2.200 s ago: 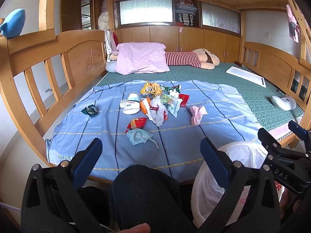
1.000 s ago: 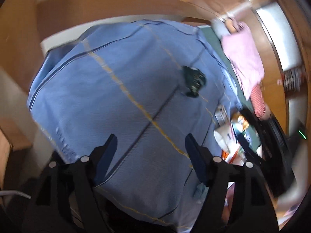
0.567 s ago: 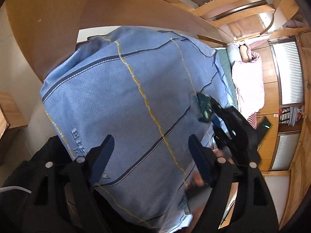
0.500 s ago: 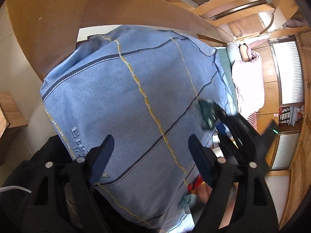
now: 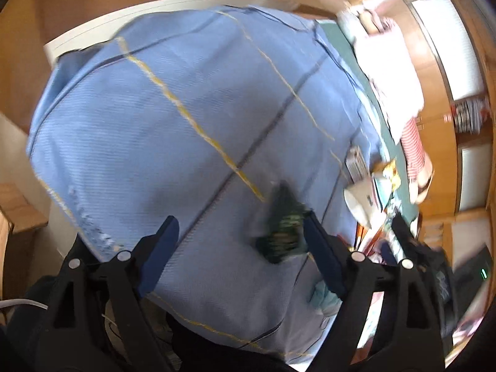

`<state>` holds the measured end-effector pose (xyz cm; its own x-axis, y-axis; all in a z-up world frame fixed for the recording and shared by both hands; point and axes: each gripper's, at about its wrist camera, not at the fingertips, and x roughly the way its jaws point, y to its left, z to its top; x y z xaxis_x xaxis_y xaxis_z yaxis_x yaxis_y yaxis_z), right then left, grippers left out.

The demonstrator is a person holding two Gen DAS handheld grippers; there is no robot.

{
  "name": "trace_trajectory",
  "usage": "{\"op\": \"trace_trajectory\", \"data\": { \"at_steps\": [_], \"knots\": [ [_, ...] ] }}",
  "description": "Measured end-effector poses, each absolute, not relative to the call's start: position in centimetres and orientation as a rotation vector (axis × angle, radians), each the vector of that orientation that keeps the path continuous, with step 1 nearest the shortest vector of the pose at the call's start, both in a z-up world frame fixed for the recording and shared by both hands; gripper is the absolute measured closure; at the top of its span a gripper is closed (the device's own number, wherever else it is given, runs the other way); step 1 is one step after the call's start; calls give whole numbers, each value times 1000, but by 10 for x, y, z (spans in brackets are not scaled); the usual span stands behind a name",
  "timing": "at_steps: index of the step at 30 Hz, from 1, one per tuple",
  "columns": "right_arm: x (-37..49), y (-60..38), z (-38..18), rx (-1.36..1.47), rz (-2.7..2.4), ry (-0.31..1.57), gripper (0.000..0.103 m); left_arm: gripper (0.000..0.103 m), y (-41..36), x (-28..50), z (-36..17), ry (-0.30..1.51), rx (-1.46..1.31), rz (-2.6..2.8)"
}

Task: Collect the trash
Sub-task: 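Grasp the dark green wrapper with the left tool while the right tool grasps the blue face mask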

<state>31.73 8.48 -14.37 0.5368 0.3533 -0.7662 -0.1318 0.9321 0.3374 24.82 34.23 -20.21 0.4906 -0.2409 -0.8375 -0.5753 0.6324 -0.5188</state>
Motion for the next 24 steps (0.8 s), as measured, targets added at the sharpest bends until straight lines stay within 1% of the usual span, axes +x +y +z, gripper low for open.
{"op": "trace_trajectory", "data": {
  "at_steps": [2, 4, 7, 9, 13, 14, 15, 17, 19, 20, 21, 22, 23, 24],
  "knots": [
    [305, 65, -147, 211, 159, 955, 31, 16, 330, 256, -201, 1079, -840, 216],
    [301, 50, -168, 208, 73, 1052, 31, 15, 317, 267, -202, 1093, -771, 182],
    [312, 36, -204, 285, 26, 1236, 31, 15, 302, 274, -207, 1114, -718, 158],
    [317, 37, -213, 255, 11, 1278, 31, 15, 292, 279, -214, 1138, -690, 141],
    [317, 56, -224, 156, 23, 1306, 31, 15, 280, 282, -221, 1162, -637, 126],
    [318, 61, -226, 148, 41, 1312, 34, 15, 278, 284, -222, 1162, -631, 125],
    [319, 63, -228, 144, 53, 1314, 42, 15, 277, 285, -222, 1160, -630, 122],
    [318, 71, -224, 133, 83, 1312, 50, 15, 276, 285, -222, 1148, -620, 120],
    [317, 74, -224, 137, 115, 1310, 67, 15, 275, 286, -222, 1138, -598, 124],
    [316, 76, -224, 143, 130, 1310, 71, 15, 274, 287, -221, 1131, -581, 127],
    [316, 76, -224, 159, 151, 1309, 81, 16, 273, 287, -222, 1130, -569, 128],
    [319, 77, -222, 187, 166, 1301, 83, 24, 272, 287, -222, 1132, -564, 127],
    [320, 75, -219, 228, 187, 1281, 84, 37, 272, 287, -224, 1138, -568, 117],
    [322, 73, -215, 247, 190, 1263, 84, 38, 271, 288, -226, 1149, -573, 107]
  ]
}}
